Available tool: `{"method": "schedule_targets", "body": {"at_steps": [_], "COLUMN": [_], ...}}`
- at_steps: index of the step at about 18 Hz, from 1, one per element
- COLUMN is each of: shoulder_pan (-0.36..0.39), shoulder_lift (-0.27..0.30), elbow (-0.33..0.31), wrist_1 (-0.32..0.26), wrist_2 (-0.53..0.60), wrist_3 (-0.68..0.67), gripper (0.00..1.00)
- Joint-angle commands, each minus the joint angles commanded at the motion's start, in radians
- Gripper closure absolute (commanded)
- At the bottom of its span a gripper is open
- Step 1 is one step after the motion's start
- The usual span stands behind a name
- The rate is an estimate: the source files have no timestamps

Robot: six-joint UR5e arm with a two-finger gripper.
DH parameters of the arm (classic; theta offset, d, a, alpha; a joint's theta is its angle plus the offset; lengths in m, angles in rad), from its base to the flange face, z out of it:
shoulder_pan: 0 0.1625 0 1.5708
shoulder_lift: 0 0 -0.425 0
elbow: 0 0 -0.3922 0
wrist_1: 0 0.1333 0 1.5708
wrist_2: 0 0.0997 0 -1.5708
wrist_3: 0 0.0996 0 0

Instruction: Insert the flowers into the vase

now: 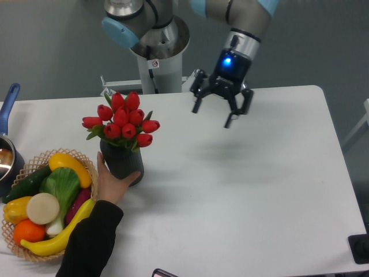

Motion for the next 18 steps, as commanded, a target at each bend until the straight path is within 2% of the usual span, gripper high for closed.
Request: {"method": "schedule_targets", "body": {"at_steps": [3, 6, 10, 13, 18], "shoulder_pan": [-0.002, -0.002, 0.002, -0.012, -0.100], "shoulder_lift": [-0.051, -0.147, -0.247, -0.265, -0.342], "elbow": [0.063, 0.135, 0.192, 0.227, 0.339], "wrist_1": [0.002, 0.003, 0.005, 0.002, -0.008], "wrist_2": [0.041, 0.178, 0.268, 0.357, 0.547], "wrist_3": [-0.002, 0.002, 0.014, 0.015, 0.014], "gripper": [0.00, 0.00, 0.00, 0.00, 0.00]}}
